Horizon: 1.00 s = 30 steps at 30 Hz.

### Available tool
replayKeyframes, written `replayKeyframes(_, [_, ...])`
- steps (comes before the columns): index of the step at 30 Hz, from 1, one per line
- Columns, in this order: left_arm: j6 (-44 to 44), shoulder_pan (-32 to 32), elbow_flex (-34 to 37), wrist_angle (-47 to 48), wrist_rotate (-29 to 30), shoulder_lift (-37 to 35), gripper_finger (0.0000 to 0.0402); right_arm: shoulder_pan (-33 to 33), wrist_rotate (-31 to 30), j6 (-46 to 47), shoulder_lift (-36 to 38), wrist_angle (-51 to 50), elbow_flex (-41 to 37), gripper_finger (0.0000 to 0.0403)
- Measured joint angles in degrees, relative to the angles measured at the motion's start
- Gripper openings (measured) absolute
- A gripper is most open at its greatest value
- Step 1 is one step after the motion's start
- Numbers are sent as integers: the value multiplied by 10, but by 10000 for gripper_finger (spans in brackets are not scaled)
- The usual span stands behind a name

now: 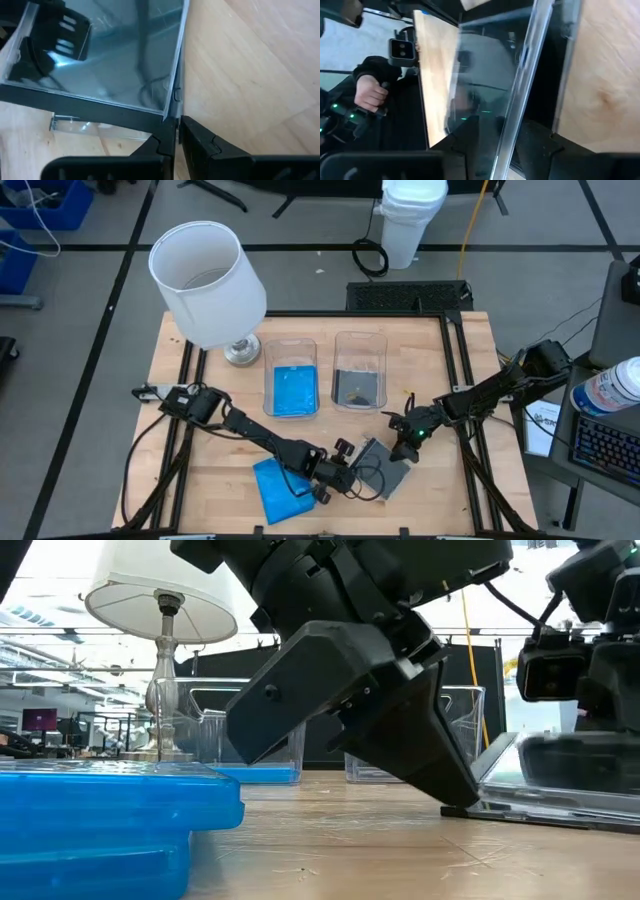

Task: Pick & place jewel cases by type
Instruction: Put the black CD case into the right transparent bin

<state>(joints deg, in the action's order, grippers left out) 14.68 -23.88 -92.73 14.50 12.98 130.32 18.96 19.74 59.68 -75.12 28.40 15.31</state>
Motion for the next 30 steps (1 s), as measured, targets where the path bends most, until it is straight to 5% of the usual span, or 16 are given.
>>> replayKeyframes(12, [2, -5, 0, -3, 5, 0, 37, -1, 0, -15, 1, 18, 2, 17])
replayKeyframes(30, [-8, -67, -1, 114, 46, -55, 37, -1, 14, -21, 23, 108, 4, 18])
